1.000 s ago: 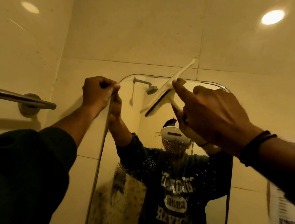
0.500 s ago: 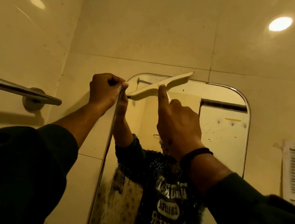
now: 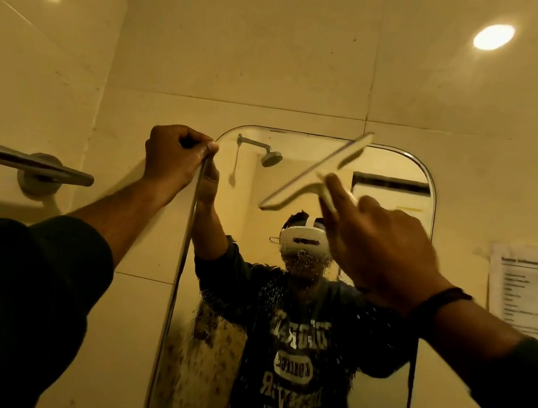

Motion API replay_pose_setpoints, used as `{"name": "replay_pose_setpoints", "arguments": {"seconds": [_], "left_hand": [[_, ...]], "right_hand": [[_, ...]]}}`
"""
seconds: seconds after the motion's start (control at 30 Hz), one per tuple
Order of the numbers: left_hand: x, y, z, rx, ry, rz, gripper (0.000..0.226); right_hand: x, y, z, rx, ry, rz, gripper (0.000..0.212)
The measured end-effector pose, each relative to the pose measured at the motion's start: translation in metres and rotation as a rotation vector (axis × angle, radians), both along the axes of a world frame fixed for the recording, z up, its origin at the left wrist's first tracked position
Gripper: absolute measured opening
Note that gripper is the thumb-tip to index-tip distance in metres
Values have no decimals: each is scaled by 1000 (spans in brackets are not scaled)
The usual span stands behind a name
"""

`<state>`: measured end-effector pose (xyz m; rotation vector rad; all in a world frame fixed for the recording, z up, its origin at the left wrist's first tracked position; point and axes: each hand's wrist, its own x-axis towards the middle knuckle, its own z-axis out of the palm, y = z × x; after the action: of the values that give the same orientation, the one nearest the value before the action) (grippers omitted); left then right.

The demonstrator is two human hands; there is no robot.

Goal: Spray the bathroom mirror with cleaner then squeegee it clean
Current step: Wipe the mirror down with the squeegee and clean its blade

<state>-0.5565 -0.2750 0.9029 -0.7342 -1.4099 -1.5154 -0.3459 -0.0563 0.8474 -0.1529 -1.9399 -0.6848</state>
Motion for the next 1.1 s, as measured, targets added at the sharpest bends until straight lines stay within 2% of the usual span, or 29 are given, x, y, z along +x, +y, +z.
{"name": "replay_pose_setpoints", "arguments": {"seconds": [0.1,0.23,0.33,0.47,0.57,0.87,0.97,1.1], "left_hand": [[1,-1,2,-11,-20,-15,12],[3,0,2,-16,-30,-16,13],[3,0,1,-12,-32,-25,11],[1,1,1,-18,-33,-21,10],[-2,1,2,-20,-29,-16,9],[-5,0,1,-29,2,-9,10],[-3,0,0,-25,12,-2,11],[-4,2,-1,-29,15,20,15]], "right_hand": [[42,19,-13,-16,-8,-18,61],[63,5,-6,-22,-15,13,62],[46,-28,2,-14,-27,-14,69],[11,-65,9,11,-62,108,55],[5,-74,14,-4,-73,65,54],[55,-26,-55,-138,-179,-2,59],[53,-34,-42,-128,-172,22,51],[45,-47,3,-54,-66,7,43]]}}
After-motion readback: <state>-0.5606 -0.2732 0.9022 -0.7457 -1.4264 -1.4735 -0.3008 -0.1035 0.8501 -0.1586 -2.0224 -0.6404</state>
